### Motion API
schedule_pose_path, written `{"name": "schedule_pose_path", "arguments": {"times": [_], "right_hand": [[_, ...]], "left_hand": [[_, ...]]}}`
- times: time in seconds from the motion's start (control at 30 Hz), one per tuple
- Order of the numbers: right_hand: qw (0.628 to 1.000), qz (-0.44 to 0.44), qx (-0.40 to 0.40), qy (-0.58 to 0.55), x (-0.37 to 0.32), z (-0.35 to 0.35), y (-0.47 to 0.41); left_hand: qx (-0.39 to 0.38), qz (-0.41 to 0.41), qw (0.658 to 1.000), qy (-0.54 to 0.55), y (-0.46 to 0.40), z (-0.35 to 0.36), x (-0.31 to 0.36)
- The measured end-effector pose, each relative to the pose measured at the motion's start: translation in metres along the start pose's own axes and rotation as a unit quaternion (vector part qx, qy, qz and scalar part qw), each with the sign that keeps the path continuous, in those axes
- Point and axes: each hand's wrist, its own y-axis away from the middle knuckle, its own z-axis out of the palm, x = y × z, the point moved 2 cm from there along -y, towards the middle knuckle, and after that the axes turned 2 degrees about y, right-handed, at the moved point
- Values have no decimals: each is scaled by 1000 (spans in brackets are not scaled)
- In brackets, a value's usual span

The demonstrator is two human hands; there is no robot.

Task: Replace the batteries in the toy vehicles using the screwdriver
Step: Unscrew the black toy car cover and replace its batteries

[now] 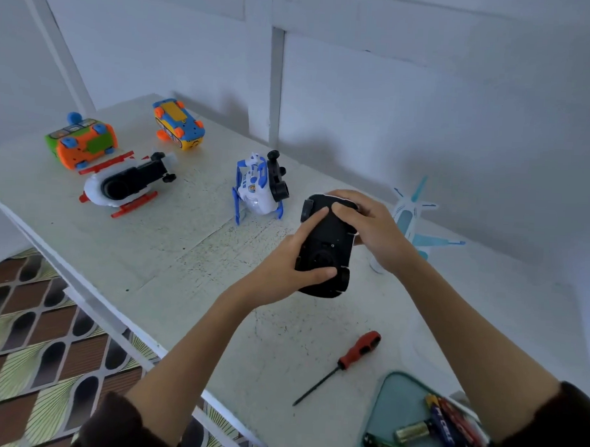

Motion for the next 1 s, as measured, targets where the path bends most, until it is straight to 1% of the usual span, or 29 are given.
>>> {"name": "schedule_pose_path", "arguments": {"times": [0.07, 0.1, 0.27, 0.4, 0.5, 0.6, 0.63, 0.67, 0.7, 0.73, 0.8, 0.83, 0.87, 0.9, 1.0], "right_hand": [[1000, 5, -2, 3, 3, 1, 0], [1000, 8, -2, -2, 4, 2, 0], [1000, 22, -13, -15, 7, 4, -4], [999, 18, -35, -6, 11, 6, -4], [997, 29, -50, 52, 15, 2, 0], [985, 36, -21, 165, 21, -8, 12], [979, 21, -17, 204, 21, -11, 18], [970, 0, -30, 242, 21, -14, 26], [958, -16, -70, 278, 20, -16, 35], [939, -22, -135, 315, 20, -16, 45], [885, -9, -274, 377, 22, -12, 64], [860, 0, -319, 399, 25, -9, 72], [842, 3, -342, 416, 27, -7, 79], [833, 2, -348, 431, 29, -6, 84], [816, -1, -339, 468, 33, -3, 90]], "left_hand": [[-13, -18, 1000, -8, 2, -1, -3], [-8, -22, 1000, -12, 3, -2, -4], [48, 4, 998, 39, 5, 4, -10], [63, 24, 996, 57, 4, 7, -17], [71, 35, 996, 45, 4, 9, -21], [94, 42, 994, 24, 1, 6, -27], [104, 41, 994, 17, 0, 4, -29], [113, 41, 993, 9, -2, 2, -31], [120, 44, 992, 0, -3, 1, -33], [124, 48, 991, -8, -4, 0, -36], [129, 52, 990, -21, -5, 0, -41], [131, 49, 990, -23, -5, 0, -43], [135, 46, 990, -17, -5, 1, -46], [138, 44, 989, -7, -4, 2, -48], [144, 38, 989, 11, -3, 4, -52]]}}
